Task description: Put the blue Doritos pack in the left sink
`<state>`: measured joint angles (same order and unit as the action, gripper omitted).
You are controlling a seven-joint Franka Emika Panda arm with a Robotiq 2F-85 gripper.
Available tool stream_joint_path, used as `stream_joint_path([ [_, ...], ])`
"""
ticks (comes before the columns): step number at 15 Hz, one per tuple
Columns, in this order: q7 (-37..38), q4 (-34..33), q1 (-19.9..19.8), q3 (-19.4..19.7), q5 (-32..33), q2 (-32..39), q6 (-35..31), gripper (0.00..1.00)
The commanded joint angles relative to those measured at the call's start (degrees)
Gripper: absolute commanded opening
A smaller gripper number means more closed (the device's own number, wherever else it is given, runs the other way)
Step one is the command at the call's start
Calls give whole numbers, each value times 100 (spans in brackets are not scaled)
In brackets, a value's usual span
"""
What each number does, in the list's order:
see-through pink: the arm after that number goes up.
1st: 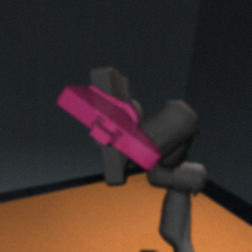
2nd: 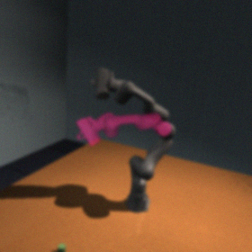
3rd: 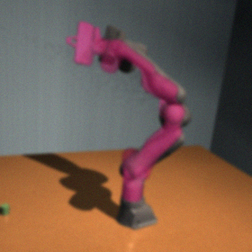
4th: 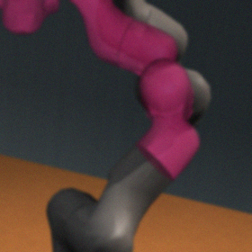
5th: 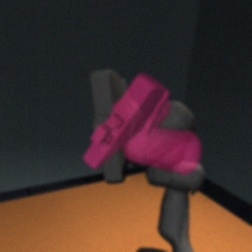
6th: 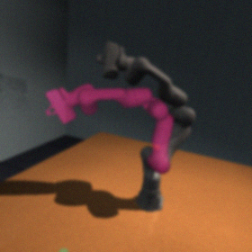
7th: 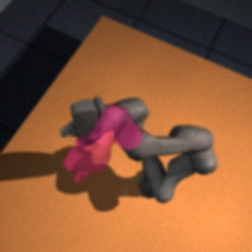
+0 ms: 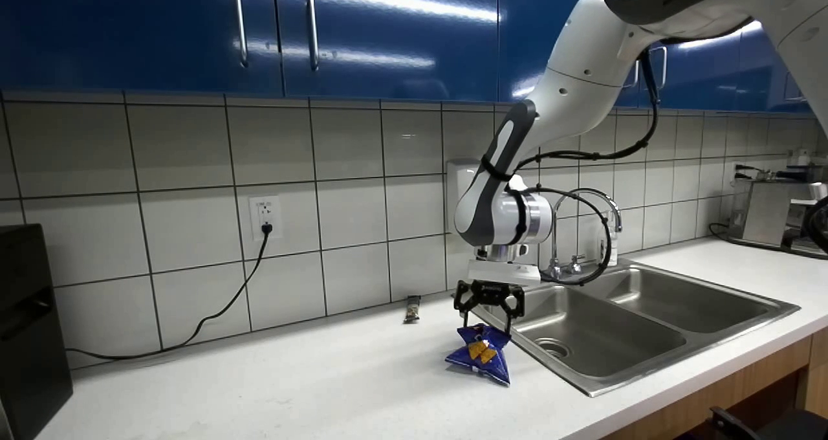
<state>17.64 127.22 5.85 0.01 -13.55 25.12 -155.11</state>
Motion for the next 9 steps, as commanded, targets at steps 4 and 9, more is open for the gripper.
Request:
stream_joint_path([
  [4,316,-241,136,114,159,214,-39,100],
  [9,362,-321,169,160,163,294,-29,100],
])
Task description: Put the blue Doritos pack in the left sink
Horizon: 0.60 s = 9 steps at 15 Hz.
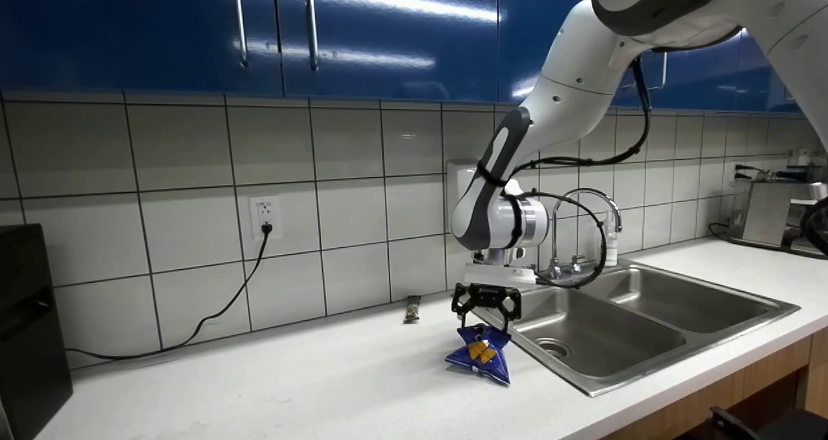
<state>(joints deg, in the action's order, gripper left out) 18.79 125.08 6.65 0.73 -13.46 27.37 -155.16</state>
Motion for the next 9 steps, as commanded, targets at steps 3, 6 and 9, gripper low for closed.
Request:
stream_joint_path([
  [3,272,-129,96,98,157,94,-23,100],
  [6,289,-151,108,112,163,119,-14,74],
  [9,309,-166,133,140,193,144,-2,49],
])
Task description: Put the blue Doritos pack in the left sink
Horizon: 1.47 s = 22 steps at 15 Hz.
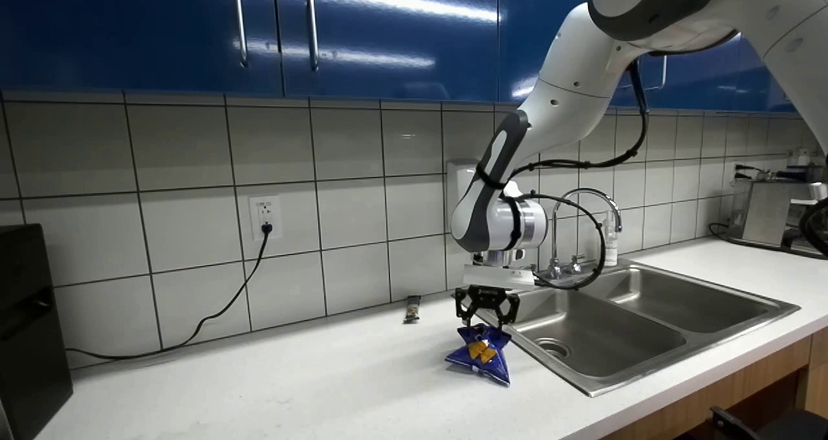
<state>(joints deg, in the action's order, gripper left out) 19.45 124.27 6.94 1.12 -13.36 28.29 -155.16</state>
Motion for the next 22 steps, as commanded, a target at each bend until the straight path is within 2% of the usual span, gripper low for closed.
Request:
stream_joint_path([
  [1,250,-89,116,114,196,60,-1,42],
  [6,283,-96,159,149,243,83,4,2],
  [7,284,-95,163,152,248,83,4,0],
  [16,288,-70,179,176,300,43,-4,0],
  [22,234,85,158,158,299,-287,102,0],
])
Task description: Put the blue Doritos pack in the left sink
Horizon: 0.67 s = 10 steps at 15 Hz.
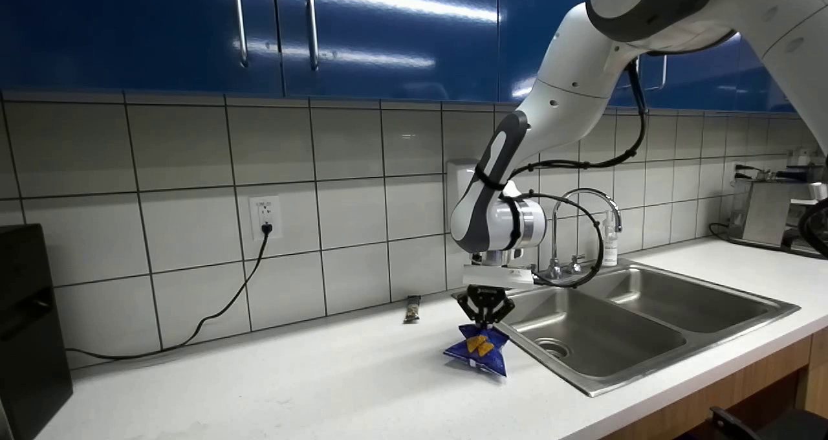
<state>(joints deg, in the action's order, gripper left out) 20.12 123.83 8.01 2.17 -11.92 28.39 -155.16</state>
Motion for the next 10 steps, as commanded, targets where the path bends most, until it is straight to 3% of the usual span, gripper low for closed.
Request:
stream_joint_path([
  [1,160,166,49,58,167,-383,129,0],
  [10,41,724,-90,19,279,-1430,464,0],
])
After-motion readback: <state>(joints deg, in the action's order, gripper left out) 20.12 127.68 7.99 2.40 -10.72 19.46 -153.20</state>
